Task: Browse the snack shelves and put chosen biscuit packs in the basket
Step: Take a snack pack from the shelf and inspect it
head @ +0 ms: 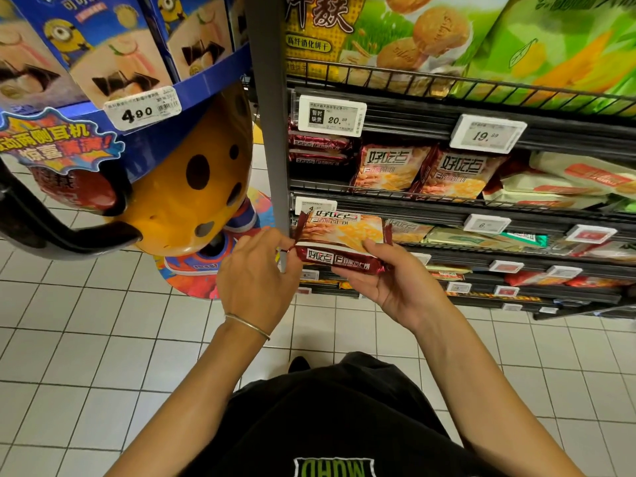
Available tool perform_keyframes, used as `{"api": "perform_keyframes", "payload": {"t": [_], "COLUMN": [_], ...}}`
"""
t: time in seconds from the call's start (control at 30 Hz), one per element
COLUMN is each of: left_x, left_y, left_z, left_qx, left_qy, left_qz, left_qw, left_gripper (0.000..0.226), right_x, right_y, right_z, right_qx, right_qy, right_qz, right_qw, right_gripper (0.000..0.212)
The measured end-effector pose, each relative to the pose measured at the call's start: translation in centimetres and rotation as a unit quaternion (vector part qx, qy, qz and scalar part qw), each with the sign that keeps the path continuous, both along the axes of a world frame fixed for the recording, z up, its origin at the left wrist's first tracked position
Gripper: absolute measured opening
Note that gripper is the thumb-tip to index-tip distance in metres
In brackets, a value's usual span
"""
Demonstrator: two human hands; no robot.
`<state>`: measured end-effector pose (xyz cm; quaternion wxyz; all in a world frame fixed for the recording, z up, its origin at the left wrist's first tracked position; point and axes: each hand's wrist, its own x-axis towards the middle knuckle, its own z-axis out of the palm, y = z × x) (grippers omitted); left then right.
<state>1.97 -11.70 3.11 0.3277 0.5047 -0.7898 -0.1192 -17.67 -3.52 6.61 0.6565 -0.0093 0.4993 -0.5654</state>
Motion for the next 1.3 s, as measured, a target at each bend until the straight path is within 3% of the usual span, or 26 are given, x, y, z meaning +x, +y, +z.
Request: {"api": "perform_keyframes", "payload": {"t": [0.13, 0.23, 0.33, 0.43, 0.53, 0.7, 0.8, 0.9, 1.1, 1.3], "left_x": [0.0, 0.2, 0.5, 0.2, -0.4, -1.0, -1.0, -1.0, -1.1, -0.6], "left_y": [-0.6, -1.2, -1.4, -1.7, -1.7, -1.2, -0.8, -0.5, -0.1, -0.3], "left_z": [-0.3, -0.1, 0.5, 1.2, 1.8, 2.7, 3.1, 2.8, 2.8, 2.7], "left_qx": [0.155, 0.292, 0.415, 0.465, 0.426, 0.336, 0.267, 0.213, 0.182, 0.182], "left_qy": [0.106, 0.198, 0.28, 0.339, 0.363, 0.381, 0.355, 0.336, 0.336, 0.331], "left_qz": [0.003, -0.043, -0.127, -0.097, -0.101, -0.112, -0.135, -0.133, -0.156, -0.171], "left_qw": [0.982, 0.935, 0.856, 0.812, 0.823, 0.854, 0.885, 0.908, 0.911, 0.91], "left_gripper": [0.022, 0.033, 0.048, 0.031, 0.024, 0.029, 0.039, 0.03, 0.03, 0.025], "right_x": [0.0, -0.7, -1.5, -2.4, -2.9, -3.3, -3.4, -3.6, -4.1, -4.0], "right_y": [-0.2, -0.2, 0.0, 0.3, 0.6, 1.3, 1.6, 1.8, 2.0, 2.1], "right_z": [-0.4, -0.6, -0.8, -1.1, -1.3, -1.4, -1.4, -1.5, -1.1, 0.0], "right_qx": [-0.012, -0.037, -0.062, -0.071, -0.076, -0.09, -0.097, -0.075, -0.087, -0.133], "right_qy": [0.054, 0.083, 0.093, 0.126, 0.153, 0.182, 0.192, 0.232, 0.269, 0.311], "right_qz": [0.014, 0.031, 0.069, 0.099, 0.127, 0.145, 0.141, 0.134, 0.134, 0.128], "right_qw": [0.998, 0.995, 0.991, 0.984, 0.977, 0.968, 0.966, 0.961, 0.95, 0.932], "right_gripper": [0.049, 0.047, 0.061, 0.073, 0.074, 0.07, 0.068, 0.064, 0.049, 0.049]}}
